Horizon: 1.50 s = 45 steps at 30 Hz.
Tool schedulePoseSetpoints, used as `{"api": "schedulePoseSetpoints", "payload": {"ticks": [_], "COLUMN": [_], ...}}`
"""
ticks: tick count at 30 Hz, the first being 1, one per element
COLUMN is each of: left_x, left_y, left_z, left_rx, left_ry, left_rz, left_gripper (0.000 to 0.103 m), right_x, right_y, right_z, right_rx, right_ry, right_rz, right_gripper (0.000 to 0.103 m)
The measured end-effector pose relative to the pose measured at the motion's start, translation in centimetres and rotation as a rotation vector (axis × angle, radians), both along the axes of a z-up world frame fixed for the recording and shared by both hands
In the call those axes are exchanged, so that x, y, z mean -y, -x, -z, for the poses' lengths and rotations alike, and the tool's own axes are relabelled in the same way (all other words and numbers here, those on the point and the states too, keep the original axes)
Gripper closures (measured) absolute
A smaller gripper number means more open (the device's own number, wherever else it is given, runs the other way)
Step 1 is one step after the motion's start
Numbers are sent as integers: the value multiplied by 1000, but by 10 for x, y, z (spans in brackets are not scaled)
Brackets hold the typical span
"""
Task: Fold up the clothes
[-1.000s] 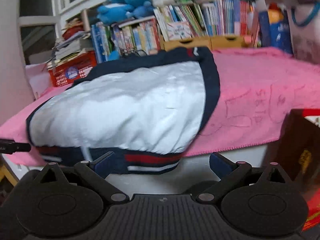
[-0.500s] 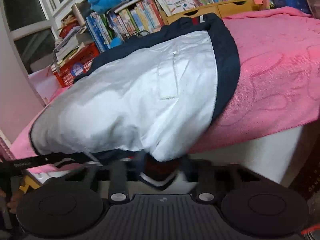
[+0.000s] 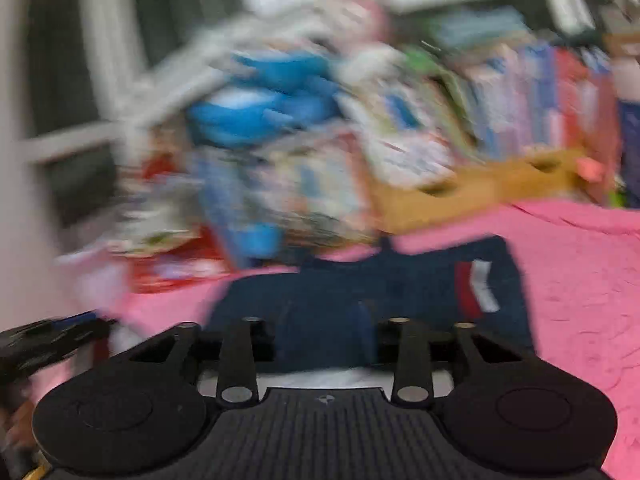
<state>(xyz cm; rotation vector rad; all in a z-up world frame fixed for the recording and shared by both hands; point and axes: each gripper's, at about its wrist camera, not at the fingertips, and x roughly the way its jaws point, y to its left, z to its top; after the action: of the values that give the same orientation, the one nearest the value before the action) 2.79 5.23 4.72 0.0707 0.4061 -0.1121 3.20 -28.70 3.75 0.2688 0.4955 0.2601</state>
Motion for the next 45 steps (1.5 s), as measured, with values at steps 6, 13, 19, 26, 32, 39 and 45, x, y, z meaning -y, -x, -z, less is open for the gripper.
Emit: {"api": "schedulePoseSetpoints", "payload": {"ticks": [6, 13, 19, 26, 32, 39, 45], "left_x": [-3, -3, -3, -14, -44, -63, -28], "left_y": [-41, -59, -61, -57, -40, -14, -22], "left_z": [50, 78, 86, 76, 48, 19, 32], "left_rx": [-130, -193, -208, -201, -125, 3, -1], "left_ry": [-44, -87, -93, -97, -67, -95, -227], "left_rz": [-59, -40, -46, -49, -71, 7, 193], "left_gripper": [63, 63, 62, 53, 42, 23, 0], "right_x": [-6, -55, -113, -125, -51, 26, 35], "right_y": [59, 185, 229, 134, 8, -71, -43], "right_z": [-3, 17, 97, 46, 14, 89, 89], "right_rx": [173, 299, 541, 258, 33, -273, -172], "right_ry": [300, 842, 1281, 730, 260, 188, 265], "right_rz": [-125, -450, -708, -518, -129, 58, -6], "right_gripper": [25, 18, 14, 68, 69, 56, 16]}}
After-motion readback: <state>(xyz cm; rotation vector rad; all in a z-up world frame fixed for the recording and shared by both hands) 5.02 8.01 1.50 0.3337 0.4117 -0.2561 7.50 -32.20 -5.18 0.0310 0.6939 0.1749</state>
